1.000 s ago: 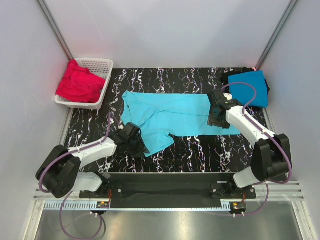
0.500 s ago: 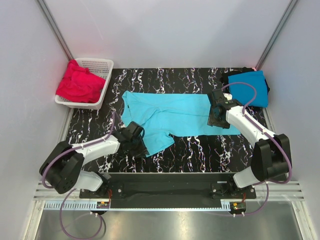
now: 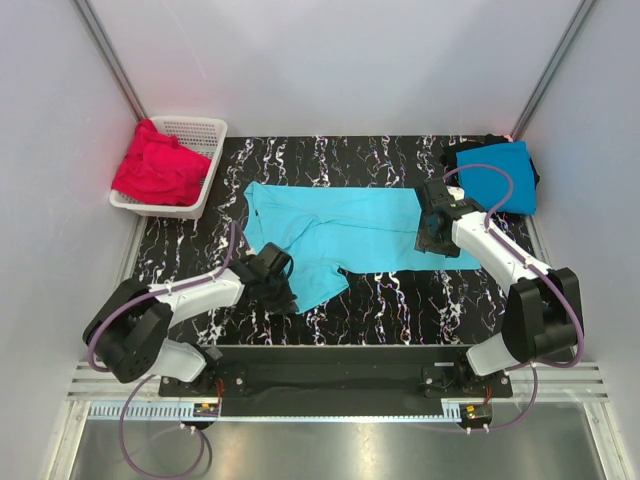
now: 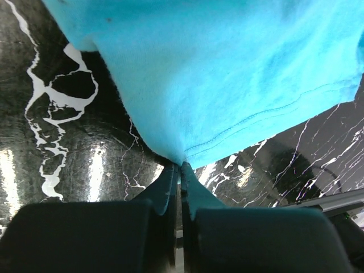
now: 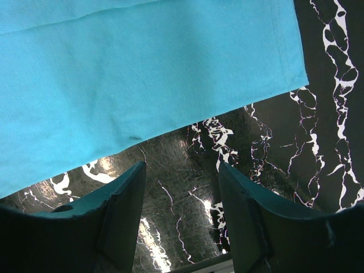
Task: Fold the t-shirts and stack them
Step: Fold the tshirt
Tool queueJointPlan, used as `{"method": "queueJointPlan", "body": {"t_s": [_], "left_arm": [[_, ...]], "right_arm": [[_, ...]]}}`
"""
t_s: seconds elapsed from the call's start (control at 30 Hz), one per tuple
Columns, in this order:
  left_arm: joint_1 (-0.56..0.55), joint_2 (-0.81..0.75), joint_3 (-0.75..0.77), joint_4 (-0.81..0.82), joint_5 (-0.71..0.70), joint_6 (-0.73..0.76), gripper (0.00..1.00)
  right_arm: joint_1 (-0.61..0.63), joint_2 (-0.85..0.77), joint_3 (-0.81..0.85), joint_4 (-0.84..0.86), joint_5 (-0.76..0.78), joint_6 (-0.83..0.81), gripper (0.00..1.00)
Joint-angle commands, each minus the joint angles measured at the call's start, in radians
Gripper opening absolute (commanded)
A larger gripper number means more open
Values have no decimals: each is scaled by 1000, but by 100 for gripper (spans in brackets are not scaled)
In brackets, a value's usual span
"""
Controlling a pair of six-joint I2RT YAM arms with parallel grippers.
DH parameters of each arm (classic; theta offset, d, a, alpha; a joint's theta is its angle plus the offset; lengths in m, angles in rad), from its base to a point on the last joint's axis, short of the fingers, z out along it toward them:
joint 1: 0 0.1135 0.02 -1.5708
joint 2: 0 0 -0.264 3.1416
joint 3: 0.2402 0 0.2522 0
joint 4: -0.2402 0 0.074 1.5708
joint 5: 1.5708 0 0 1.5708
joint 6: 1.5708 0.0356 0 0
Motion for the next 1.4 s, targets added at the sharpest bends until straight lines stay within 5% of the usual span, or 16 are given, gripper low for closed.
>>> {"method": "queueJointPlan", "body": {"t_s": [0.0, 0.5, 1.37], "left_arm": [[-9, 3, 13, -12, -28, 10, 0], [-10, -143, 76, -144, -146, 50, 0], [7, -322, 106, -403, -418, -17, 0]], "right_arm": [[10, -24, 33, -12, 40, 10, 61], [-95, 69, 19, -30, 177, 95, 66], [-335, 121, -96, 103, 13, 156, 64]]}}
